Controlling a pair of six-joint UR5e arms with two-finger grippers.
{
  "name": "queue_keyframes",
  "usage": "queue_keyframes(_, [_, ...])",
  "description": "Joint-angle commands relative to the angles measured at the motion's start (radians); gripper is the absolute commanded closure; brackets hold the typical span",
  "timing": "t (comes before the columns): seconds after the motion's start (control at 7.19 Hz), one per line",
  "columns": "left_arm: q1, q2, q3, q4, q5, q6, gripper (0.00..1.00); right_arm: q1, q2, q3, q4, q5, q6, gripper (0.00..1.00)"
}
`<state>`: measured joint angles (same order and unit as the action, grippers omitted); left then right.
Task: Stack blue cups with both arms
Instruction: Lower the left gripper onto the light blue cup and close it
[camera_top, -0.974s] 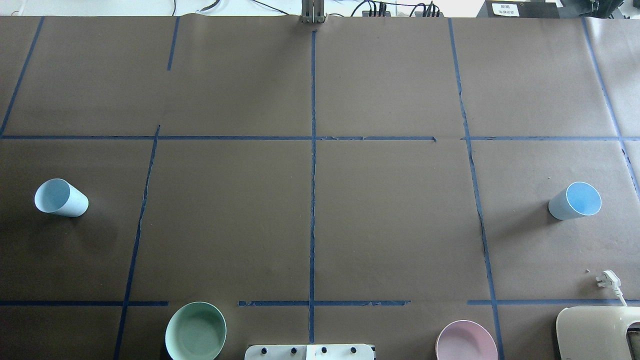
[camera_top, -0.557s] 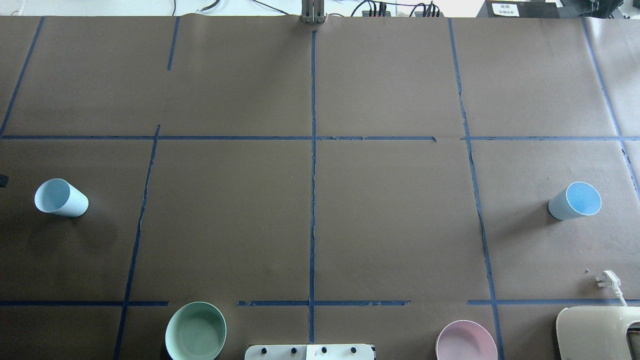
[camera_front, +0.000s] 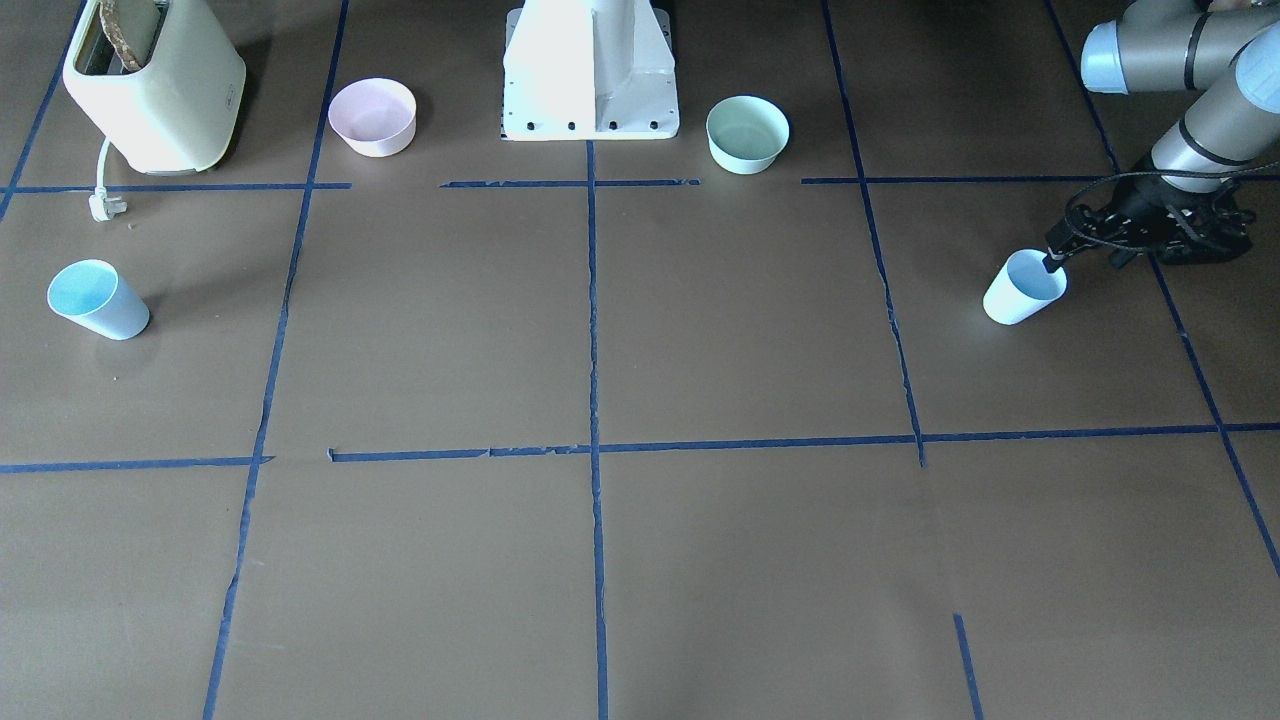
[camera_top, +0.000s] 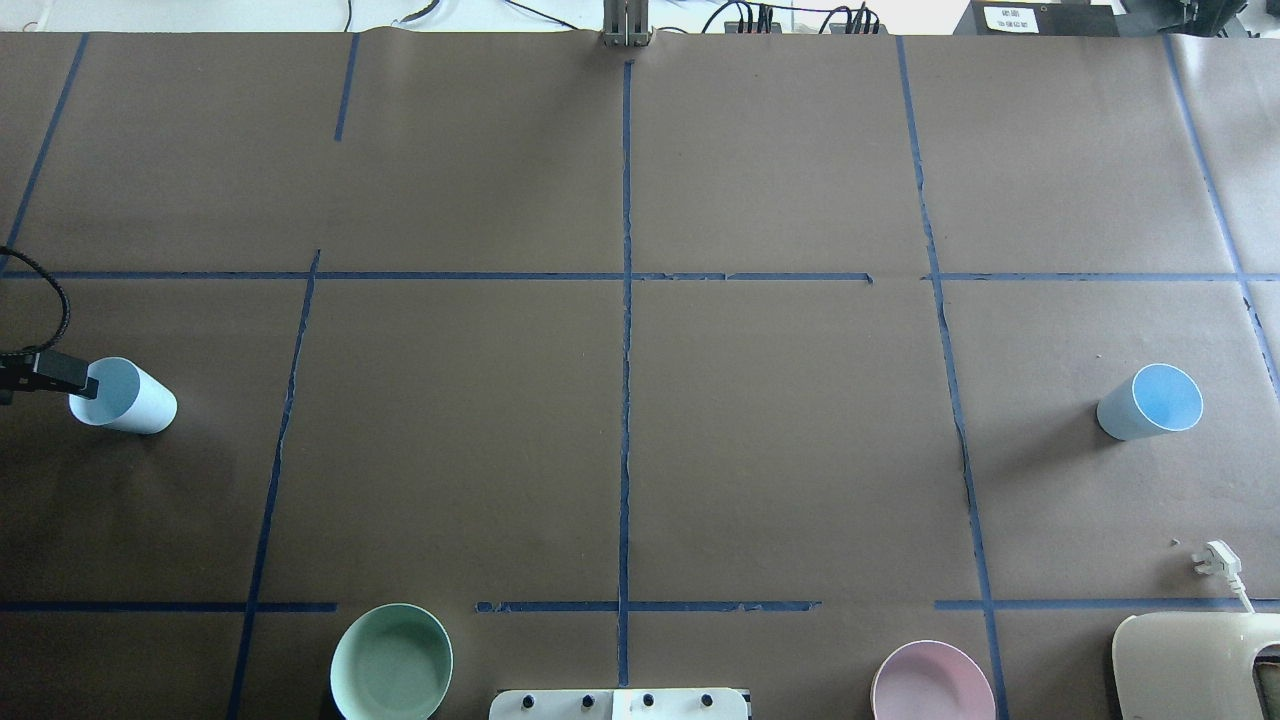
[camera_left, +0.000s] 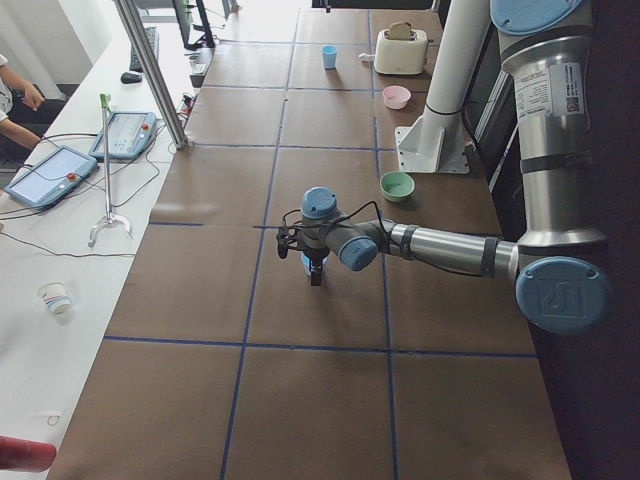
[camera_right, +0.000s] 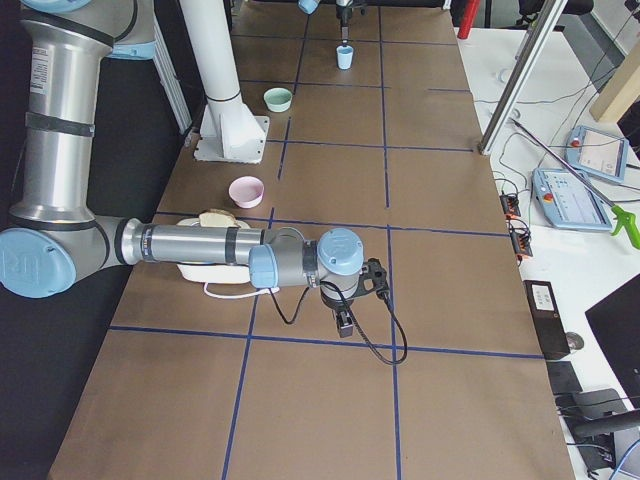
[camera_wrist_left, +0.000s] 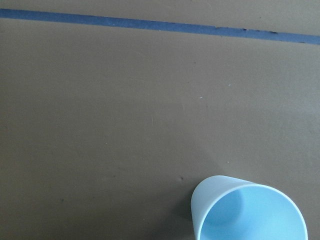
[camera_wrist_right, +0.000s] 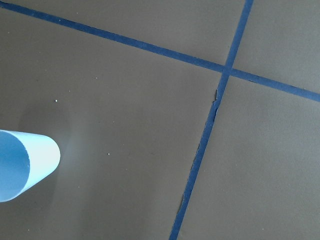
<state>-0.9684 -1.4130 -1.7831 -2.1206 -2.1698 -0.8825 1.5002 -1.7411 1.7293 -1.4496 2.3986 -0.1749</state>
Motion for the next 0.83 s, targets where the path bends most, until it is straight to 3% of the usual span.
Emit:
queue_keyframes(0.0, [0.052, -0.078, 0.094, -0.004, 0.054, -0.018, 0.0, 0.0, -0.002, 0.0, 0.0, 0.0, 0.0, 0.0])
queue_keyframes(0.14, [0.059, -0.086, 0.108, -0.005, 0.059, -0.021, 0.24, 0.0, -0.002, 0.0, 0.0, 0.0, 0.0, 0.0])
queue_keyframes(0.28, [0.059, -0.09, 0.106, -0.006, 0.058, -0.024, 0.83, 0.0, -0.002, 0.0, 0.0, 0.0, 0.0, 0.0])
queue_keyframes(0.42, [0.059, -0.089, 0.096, -0.007, 0.057, -0.023, 0.95, 0.0, -0.002, 0.0, 0.0, 0.0, 0.0, 0.0])
queue_keyframes(0.7, [0.059, -0.086, 0.067, -0.006, 0.048, -0.024, 0.99, -0.002, -0.002, 0.001, 0.0, 0.0, 0.0, 0.0])
